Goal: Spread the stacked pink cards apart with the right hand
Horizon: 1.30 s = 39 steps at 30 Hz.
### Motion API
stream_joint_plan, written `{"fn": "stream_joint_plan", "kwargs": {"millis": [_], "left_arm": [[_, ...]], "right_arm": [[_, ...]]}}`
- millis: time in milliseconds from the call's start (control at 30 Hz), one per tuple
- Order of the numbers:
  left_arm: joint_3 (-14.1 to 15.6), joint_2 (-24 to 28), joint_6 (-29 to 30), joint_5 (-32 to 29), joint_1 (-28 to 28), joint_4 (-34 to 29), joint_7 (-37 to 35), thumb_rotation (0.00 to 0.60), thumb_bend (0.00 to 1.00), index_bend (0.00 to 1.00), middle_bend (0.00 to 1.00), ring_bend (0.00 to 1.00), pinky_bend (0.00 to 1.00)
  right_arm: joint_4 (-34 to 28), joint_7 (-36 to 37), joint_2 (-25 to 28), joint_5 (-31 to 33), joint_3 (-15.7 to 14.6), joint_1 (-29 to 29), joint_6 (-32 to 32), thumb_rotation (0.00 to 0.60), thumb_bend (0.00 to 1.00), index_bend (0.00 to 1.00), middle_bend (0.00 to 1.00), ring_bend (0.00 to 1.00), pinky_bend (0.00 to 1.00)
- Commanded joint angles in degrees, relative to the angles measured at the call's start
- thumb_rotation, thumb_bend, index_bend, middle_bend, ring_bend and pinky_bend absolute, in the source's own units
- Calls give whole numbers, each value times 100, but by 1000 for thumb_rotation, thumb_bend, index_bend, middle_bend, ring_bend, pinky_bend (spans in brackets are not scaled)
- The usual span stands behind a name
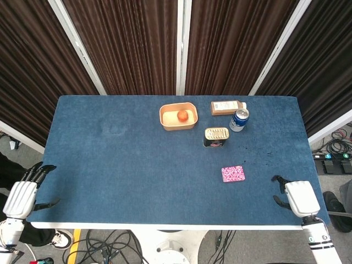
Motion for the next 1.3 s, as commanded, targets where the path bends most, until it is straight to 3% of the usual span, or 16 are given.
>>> {"fn": "stream_joint_plan", "kwargs": {"millis": [33,200,300,733,1000,1300], "left_arm": [[10,-14,-9,-8,8,30,-16,600,0,183,160,65,159],[29,-53,-39,-11,9,88,-36,600,0,183,160,65,159],[29,-59,-52,-6,-2,99,-40,600,0,182,160,66,159],[60,-77,-106,-5,-10,155,-104,600,0,183,160,65,159],[59,-72,-109,-11,-11,187,-191,600,0,182,161,66,159],[65,-82,-133,-16,-21,234,-273,600,0,183,161,65,159]], "right_arm": [[-5,-111,-29,14,0,45,-72,600,135,610,805,909,942],[-238,-415,82,261,31,188,-482,600,95,373,829,906,942],[-342,-599,103,410,85,309,-720,600,82,288,831,906,941],[-712,-1677,-209,1319,536,1063,-1689,600,80,251,843,907,941],[-681,-2301,-588,1748,605,1344,-1879,600,82,250,459,881,941],[-434,-2383,-933,1842,673,1591,-1897,600,99,254,312,879,942]]}}
